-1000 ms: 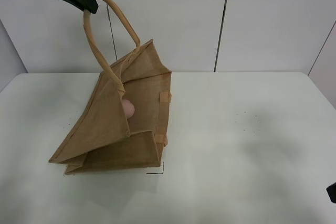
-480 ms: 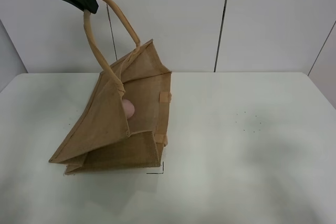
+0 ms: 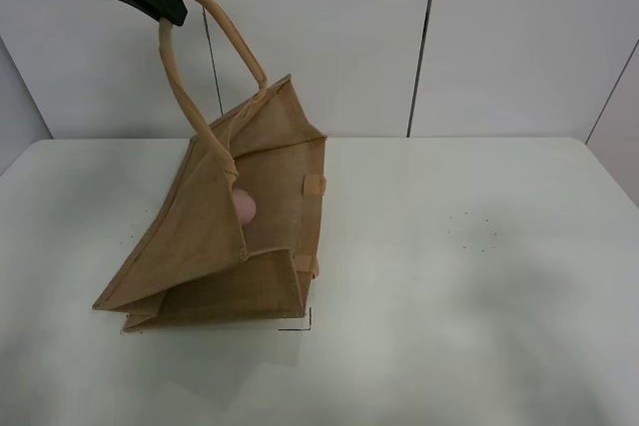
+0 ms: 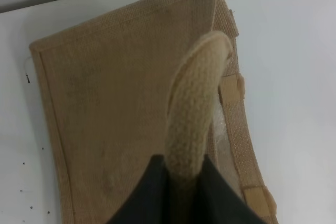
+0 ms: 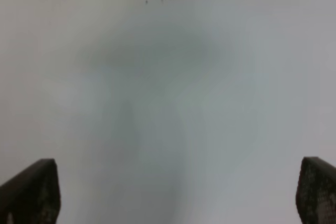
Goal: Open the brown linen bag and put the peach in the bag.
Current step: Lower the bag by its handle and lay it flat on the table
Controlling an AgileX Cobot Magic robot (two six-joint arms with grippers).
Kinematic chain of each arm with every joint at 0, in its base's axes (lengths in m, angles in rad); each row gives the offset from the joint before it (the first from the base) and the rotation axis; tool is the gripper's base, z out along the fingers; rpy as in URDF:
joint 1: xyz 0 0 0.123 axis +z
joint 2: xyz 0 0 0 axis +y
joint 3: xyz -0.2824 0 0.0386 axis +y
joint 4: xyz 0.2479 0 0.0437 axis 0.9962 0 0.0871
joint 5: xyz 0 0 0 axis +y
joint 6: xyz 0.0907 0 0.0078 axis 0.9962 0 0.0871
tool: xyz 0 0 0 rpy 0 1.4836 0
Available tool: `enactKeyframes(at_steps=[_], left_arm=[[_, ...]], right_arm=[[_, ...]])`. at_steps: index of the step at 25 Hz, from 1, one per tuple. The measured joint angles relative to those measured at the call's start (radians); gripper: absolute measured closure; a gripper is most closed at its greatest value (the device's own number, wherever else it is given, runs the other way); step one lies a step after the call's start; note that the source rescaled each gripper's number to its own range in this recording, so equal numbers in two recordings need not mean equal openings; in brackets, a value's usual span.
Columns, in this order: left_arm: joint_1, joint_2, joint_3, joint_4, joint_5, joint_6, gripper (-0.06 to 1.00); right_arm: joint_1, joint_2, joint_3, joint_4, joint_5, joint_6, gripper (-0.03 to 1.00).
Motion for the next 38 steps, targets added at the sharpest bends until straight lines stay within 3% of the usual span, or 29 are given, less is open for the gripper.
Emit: enactKeyframes(at_steps=[8, 17, 25, 33, 34, 36, 38], left_arm=[[0.000, 0.006, 0.005, 0.000, 0.000, 0.000, 0.94], [0.000, 0.086, 0.111, -0.008, -0.034, 0.000, 0.94], [0.000, 0.270, 0.149, -0.135, -0.126, 0.012, 0.94], [-0.001, 0.441, 0.151, -0.144, -0.174, 0.034, 0.93], [-0.001, 0.451, 0.151, -0.144, -0.176, 0.045, 0.89], [-0.001, 0.457, 0.151, -0.144, -0.177, 0.052, 0.68], [-0.001, 0.457, 0.148, -0.151, -0.175, 0.053, 0.36]], right_arm=[[0.000, -0.265, -0.001, 0.000, 0.002, 0.000, -0.03], [0.000, -0.270, -0.001, 0.004, 0.002, 0.002, -0.03], [0.000, -0.270, -0.001, 0.004, 0.002, 0.003, -0.03], [0.000, -0.270, -0.001, 0.004, 0.002, 0.003, -0.03], [0.000, -0.270, -0.001, 0.004, 0.002, 0.003, -0.03], [0.000, -0.270, -0.001, 0.004, 0.002, 0.003, -0.03], [0.000, -0.270, -0.001, 0.004, 0.002, 0.003, -0.03]])
